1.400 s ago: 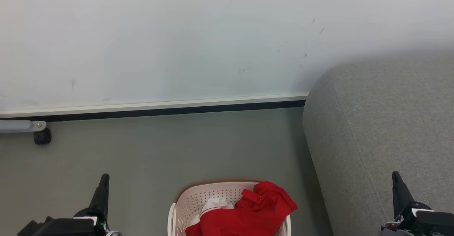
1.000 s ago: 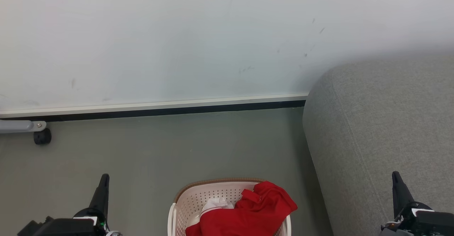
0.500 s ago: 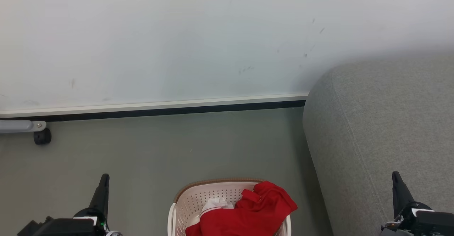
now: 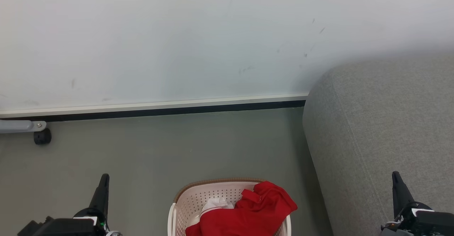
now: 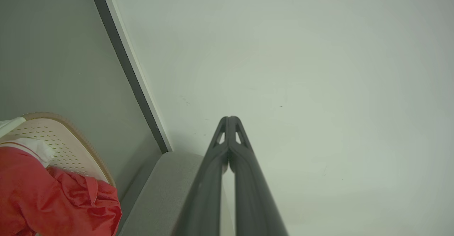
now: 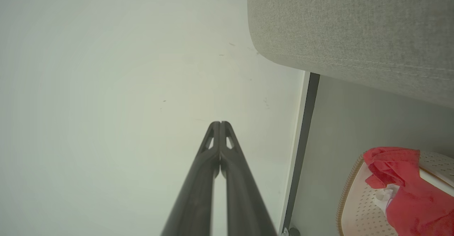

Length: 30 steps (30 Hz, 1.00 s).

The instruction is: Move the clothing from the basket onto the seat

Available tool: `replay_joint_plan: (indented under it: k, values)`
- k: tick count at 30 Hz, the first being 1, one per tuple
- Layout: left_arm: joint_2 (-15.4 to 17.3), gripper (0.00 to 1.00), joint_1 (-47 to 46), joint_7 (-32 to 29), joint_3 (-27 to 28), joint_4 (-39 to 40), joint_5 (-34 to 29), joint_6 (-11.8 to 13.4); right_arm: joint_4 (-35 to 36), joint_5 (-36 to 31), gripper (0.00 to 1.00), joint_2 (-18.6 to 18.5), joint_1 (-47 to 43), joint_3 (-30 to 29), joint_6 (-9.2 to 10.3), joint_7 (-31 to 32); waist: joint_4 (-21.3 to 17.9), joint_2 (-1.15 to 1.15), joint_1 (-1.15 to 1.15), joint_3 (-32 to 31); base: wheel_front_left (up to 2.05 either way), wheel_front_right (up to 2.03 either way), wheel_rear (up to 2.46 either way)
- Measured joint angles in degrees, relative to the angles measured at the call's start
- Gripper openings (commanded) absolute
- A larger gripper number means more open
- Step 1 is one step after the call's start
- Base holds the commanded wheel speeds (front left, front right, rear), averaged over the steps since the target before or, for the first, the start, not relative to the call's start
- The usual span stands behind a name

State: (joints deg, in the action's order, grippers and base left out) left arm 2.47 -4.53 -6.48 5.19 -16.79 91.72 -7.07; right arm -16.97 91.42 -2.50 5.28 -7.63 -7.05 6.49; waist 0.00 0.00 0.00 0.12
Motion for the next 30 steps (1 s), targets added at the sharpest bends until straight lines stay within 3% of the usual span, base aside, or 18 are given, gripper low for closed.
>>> replay_joint_plan:
  k: [30]
  values:
    - [0.00,0.00,0.00,0.00,0.00,0.00,0.00,0.00,0.00,0.00,0.00,0.00,0.00,0.00,0.00,0.00,0.00,0.00,0.00,0.00,0.00,0.00,0.00]
